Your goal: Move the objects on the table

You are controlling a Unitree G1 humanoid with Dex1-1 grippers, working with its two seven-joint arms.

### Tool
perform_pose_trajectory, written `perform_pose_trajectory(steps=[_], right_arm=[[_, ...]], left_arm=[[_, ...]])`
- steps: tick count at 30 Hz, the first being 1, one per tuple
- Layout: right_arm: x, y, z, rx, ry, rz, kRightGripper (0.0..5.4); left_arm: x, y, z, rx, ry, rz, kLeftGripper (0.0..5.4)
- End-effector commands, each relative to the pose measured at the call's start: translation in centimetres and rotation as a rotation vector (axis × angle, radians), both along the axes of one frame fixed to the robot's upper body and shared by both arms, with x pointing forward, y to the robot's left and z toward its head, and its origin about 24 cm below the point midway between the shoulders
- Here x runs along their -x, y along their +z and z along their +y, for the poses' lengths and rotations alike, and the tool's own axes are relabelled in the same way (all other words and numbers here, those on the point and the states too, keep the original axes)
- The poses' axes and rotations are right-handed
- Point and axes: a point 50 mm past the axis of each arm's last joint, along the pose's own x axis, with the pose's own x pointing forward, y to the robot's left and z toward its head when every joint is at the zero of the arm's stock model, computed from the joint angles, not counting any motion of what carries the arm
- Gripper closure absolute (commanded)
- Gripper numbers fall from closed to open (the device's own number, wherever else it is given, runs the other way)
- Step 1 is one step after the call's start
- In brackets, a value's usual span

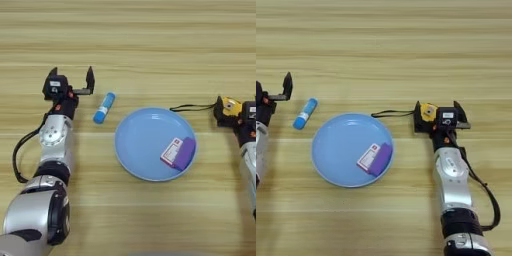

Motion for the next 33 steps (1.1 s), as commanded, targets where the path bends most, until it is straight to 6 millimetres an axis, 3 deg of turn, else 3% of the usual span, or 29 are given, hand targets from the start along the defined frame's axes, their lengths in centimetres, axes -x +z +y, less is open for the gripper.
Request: perform_pose_trajectory(steps=[1,33], right_arm=[[-0.5,-0.4,-0.2,0.005,0.021,0.041,0.0],[-2.0,-1.7,-0.5,-0.002,0.061,0.13,0.0]], left_arm=[[-0.3,0.4,-0.1,0.011,0.009,-0.019,0.01],[-0.4,0.3,-0.2,0.017,0.016,-0.015,0.01]])
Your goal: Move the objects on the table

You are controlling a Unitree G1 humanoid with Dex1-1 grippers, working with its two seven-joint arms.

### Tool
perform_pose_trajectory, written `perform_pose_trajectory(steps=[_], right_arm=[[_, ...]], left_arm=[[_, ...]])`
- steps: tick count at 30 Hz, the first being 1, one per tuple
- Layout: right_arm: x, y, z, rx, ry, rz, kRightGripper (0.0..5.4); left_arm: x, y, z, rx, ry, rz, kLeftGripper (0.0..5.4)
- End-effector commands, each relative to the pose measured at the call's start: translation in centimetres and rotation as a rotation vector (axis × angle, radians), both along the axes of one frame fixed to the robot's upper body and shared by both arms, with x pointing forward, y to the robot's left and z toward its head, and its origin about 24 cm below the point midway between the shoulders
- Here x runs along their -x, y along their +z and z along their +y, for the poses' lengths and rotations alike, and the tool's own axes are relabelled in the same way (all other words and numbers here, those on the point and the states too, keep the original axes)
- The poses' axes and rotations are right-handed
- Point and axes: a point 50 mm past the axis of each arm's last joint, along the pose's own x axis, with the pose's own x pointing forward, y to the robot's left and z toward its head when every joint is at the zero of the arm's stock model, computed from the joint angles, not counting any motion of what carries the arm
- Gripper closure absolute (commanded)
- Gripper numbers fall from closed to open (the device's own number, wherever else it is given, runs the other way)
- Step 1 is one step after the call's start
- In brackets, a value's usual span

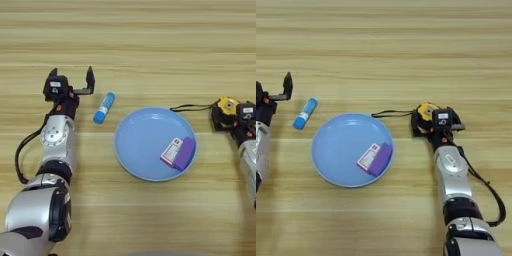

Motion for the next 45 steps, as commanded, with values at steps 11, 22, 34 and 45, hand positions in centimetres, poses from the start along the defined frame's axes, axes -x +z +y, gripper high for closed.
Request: perform_pose_trajectory(steps=[11,22,34,45], right_arm=[[-0.4,-0.3,-0.1,-0.011,0.007,0.022,0.0],[-0.4,-0.6,0.1,-0.011,0.024,0.039,0.4],[-0.4,-0.8,0.3,-0.012,0.039,0.05,0.4],[-0.1,0.1,-0.1,-0.021,0.025,-0.021,0.4]], left_arm=[[-0.4,0.6,0.0,0.006,0.007,-0.015,0.01],[-0.4,0.5,0.0,0.006,0.012,-0.013,0.0],[-0.4,0.5,0.1,0.008,0.019,-0.011,0.0],[-0.4,0.5,-0.1,0.006,0.02,-0.014,0.0]])
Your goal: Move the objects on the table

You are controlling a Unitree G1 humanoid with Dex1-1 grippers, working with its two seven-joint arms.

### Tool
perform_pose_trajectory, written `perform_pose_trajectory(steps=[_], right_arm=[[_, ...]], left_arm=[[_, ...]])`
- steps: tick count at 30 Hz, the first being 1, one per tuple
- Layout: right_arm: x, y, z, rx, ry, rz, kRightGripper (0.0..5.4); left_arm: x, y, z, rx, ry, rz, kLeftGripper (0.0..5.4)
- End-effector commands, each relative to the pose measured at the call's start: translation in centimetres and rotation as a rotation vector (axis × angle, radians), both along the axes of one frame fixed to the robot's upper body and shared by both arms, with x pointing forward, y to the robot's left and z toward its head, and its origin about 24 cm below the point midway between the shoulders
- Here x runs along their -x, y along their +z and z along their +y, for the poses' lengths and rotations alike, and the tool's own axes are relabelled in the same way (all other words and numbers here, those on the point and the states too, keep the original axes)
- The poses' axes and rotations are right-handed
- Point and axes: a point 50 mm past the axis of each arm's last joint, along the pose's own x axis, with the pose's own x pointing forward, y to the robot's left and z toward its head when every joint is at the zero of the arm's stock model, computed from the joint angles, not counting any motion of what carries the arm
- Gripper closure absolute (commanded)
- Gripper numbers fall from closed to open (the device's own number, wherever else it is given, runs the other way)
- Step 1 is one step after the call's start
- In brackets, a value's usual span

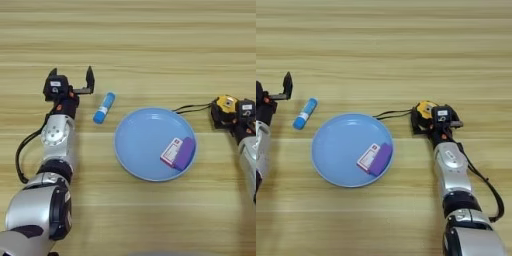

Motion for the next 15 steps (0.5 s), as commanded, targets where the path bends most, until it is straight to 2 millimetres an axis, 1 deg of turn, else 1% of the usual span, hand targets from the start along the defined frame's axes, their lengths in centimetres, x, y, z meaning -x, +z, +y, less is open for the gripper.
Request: perform_pose_trajectory(steps=[1,7,15], right_arm=[[0.3,0.4,-0.1,-0.018,-0.006,-0.029,0.4],[0.7,1.5,0.2,-0.017,0.002,-0.085,0.41],[1.0,2.2,0.5,-0.016,0.007,-0.106,0.41]], left_arm=[[-0.3,0.5,-0.1,-0.001,0.008,-0.02,0.0],[-0.2,0.5,-0.1,-0.003,0.01,-0.02,0.0],[-0.2,0.4,-0.1,-0.004,0.011,-0.019,0.0]])
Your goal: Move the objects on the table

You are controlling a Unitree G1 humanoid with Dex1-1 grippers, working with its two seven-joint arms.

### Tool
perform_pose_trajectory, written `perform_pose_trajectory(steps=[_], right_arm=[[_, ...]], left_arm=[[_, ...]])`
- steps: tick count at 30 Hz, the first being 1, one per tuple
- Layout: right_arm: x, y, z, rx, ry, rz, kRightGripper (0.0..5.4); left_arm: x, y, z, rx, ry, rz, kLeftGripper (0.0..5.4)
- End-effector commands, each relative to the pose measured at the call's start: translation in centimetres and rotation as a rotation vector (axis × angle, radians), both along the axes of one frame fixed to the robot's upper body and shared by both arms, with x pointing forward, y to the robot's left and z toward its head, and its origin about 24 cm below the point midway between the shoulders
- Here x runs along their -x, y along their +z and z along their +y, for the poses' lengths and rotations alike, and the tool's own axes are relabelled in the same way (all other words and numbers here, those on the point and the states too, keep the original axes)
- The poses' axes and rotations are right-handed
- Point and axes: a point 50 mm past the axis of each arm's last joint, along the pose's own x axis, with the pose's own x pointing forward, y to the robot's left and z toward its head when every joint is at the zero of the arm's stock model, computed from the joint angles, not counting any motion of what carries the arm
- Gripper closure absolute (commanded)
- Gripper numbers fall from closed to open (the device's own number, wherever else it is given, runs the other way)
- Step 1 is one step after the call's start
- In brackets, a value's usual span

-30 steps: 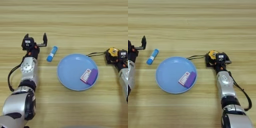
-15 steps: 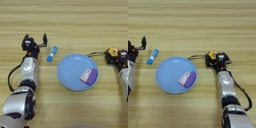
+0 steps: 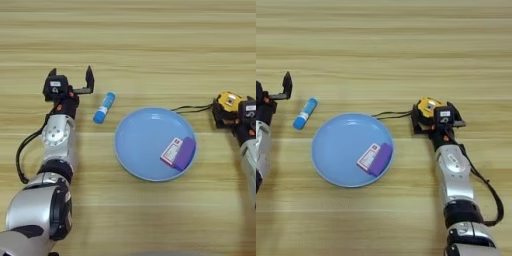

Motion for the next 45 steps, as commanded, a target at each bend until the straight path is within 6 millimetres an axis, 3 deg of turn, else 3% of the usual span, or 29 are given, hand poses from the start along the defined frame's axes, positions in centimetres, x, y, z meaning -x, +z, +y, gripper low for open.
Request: perform_pose_trajectory(steps=[1,11,23,31,45], right_arm=[[0.0,0.9,0.2,-0.004,0.002,-0.033,0.41],[1.4,3.7,3.6,0.012,0.117,-0.138,0.41],[2.7,5.3,8.3,0.022,0.294,-0.16,0.41],[3.4,4.4,11.7,0.041,0.435,-0.115,0.41],[3.4,1.1,14.8,0.056,0.558,0.025,0.41]], left_arm=[[-0.2,0.4,0.0,-0.006,0.0,-0.018,0.0],[-0.2,0.4,-0.1,-0.009,0.001,-0.018,0.0],[-0.2,0.4,0.0,-0.008,0.003,-0.018,0.0],[-0.2,0.4,-0.1,-0.007,0.003,-0.019,0.0],[-0.2,0.4,-0.3,-0.005,0.001,-0.022,0.0]])
